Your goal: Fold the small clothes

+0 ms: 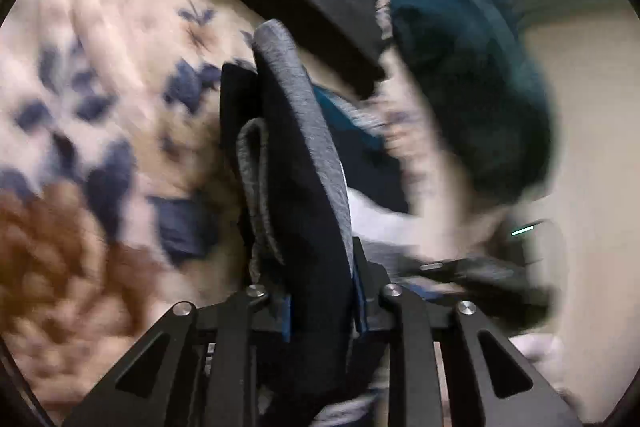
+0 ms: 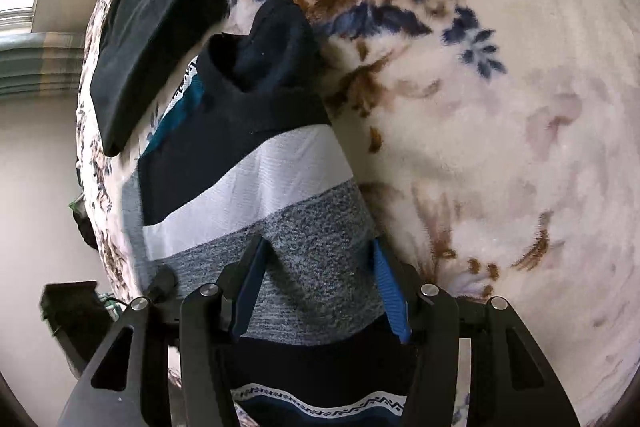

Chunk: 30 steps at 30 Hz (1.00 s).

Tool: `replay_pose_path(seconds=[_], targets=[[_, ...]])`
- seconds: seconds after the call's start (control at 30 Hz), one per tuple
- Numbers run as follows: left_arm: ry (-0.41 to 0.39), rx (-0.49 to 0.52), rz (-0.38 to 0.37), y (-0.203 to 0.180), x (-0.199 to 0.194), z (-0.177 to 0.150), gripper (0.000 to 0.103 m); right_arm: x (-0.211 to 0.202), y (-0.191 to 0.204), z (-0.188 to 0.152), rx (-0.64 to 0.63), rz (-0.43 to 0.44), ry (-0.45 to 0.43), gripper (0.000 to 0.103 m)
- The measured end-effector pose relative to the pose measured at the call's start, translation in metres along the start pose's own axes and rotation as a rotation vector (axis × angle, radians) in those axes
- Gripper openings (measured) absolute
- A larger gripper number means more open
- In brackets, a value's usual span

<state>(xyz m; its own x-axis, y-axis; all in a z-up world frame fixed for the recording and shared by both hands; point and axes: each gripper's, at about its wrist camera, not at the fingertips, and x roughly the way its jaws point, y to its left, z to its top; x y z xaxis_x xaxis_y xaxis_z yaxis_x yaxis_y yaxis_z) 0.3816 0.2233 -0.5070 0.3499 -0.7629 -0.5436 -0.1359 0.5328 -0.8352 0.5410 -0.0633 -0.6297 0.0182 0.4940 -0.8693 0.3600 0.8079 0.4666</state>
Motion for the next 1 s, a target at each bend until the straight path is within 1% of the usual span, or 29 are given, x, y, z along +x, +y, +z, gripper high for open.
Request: replay_pose_path(seconds=[0.03,0.07,0.1,0.13,0.17,0.2,0.23,0.27,0.3,0.33,0.4,0.43,0.47,0.5,0.53,0.57,0.6,0.63,0.67,0.7,0.73,0.77,0.8,0.83,0.87,0.9,0.97,1.0], targets=[[0.011,-0.073,-0.106,0.017,0.000,0.002,0.019,-0.001,-0.001,0.000,0.000,0.002,0.000,0.056],[0.002,-0.154,-0.134,0.037,0.001,0.003,0.020,-0.001,-0.003,0.000,-0.001,0.003,0.002,0.056],[0.001,-0.246,-0.112,0.064,0.002,0.004,0.020,-0.002,-0.004,0.000,-0.001,0.003,0.002,0.056],[0.009,-0.259,-0.086,0.073,0.002,0.007,0.024,-0.001,-0.006,0.000,0.004,0.006,0.000,0.056],[0.018,-0.243,-0.050,0.075,0.000,0.010,0.027,-0.001,-0.010,0.000,0.015,0.016,0.005,0.056],[0.026,-0.224,-0.042,0.069,-0.004,0.013,0.028,0.000,-0.013,-0.001,0.026,0.027,0.010,0.056],[0.028,-0.213,-0.036,0.063,-0.007,0.013,0.034,0.000,-0.016,-0.002,0.042,0.045,0.017,0.056],[0.035,-0.204,-0.012,0.056,-0.008,0.014,0.051,-0.002,-0.017,-0.003,0.049,0.052,0.019,0.056],[0.042,-0.189,0.009,0.048,-0.010,0.013,0.060,-0.003,-0.017,-0.004,0.045,0.046,0.015,0.056],[0.027,-0.159,0.029,0.042,-0.010,0.011,0.065,-0.006,-0.015,-0.006,0.029,0.033,0.007,0.056],[0.041,-0.079,0.118,0.027,-0.002,0.006,0.065,-0.010,-0.013,-0.009,0.013,0.029,0.001,0.056],[0.056,-0.032,0.150,0.021,0.006,0.003,0.063,-0.011,-0.013,-0.010,0.013,0.037,0.004,0.056],[0.047,0.003,0.179,0.015,0.012,0.000,0.062,-0.012,-0.014,-0.011,0.017,0.048,0.009,0.056],[0.038,0.013,0.158,0.012,0.016,-0.002,0.059,-0.012,-0.015,-0.012,0.020,0.055,0.013,0.056],[0.040,0.007,0.126,0.010,0.020,-0.002,0.042,-0.012,-0.017,-0.013,0.021,0.055,0.015,0.056],[0.045,0.003,0.094,0.009,0.020,-0.003,0.029,-0.011,-0.018,-0.014,0.022,0.049,0.017,0.056],[0.044,-0.005,0.018,0.007,0.018,-0.002,0.027,-0.010,-0.020,-0.016,0.022,0.046,0.020,0.056],[0.038,-0.029,-0.055,0.011,0.014,-0.001,0.027,-0.009,-0.020,-0.016,0.023,0.043,0.022,0.056],[0.038,-0.060,-0.092,0.018,0.015,0.000,0.027,-0.007,-0.020,-0.017,0.024,0.038,0.023,0.056],[0.045,-0.125,-0.108,0.035,0.015,0.003,0.028,-0.007,-0.018,-0.016,0.022,0.035,0.023,0.056],[0.043,-0.164,-0.066,0.049,0.014,0.005,0.032,-0.006,-0.018,-0.016,0.018,0.035,0.023,0.056],[0.036,-0.177,-0.009,0.061,0.010,0.006,0.032,-0.007,-0.020,-0.016,0.017,0.039,0.025,0.056],[0.030,-0.177,0.000,0.065,0.004,0.009,0.036,-0.007,-0.020,-0.015,0.018,0.043,0.027,0.056],[0.029,-0.172,0.018,0.064,-0.002,0.011,0.043,-0.008,-0.021,-0.015,0.020,0.048,0.028,0.056],[0.027,-0.161,0.047,0.059,-0.007,0.012,0.044,-0.007,-0.018,-0.016,0.021,0.050,0.028,0.056],[0.025,-0.156,0.060,0.054,-0.014,0.013,0.044,-0.009,-0.018,-0.016,0.019,0.052,0.029,0.056],[0.033,-0.159,0.100,0.048,-0.016,0.010,0.048,-0.014,-0.019,-0.018,0.009,0.039,0.017,0.056],[0.043,-0.152,0.095,0.041,-0.013,0.005,0.048,-0.017,-0.019,-0.019,0.005,0.036,0.014,0.056]])
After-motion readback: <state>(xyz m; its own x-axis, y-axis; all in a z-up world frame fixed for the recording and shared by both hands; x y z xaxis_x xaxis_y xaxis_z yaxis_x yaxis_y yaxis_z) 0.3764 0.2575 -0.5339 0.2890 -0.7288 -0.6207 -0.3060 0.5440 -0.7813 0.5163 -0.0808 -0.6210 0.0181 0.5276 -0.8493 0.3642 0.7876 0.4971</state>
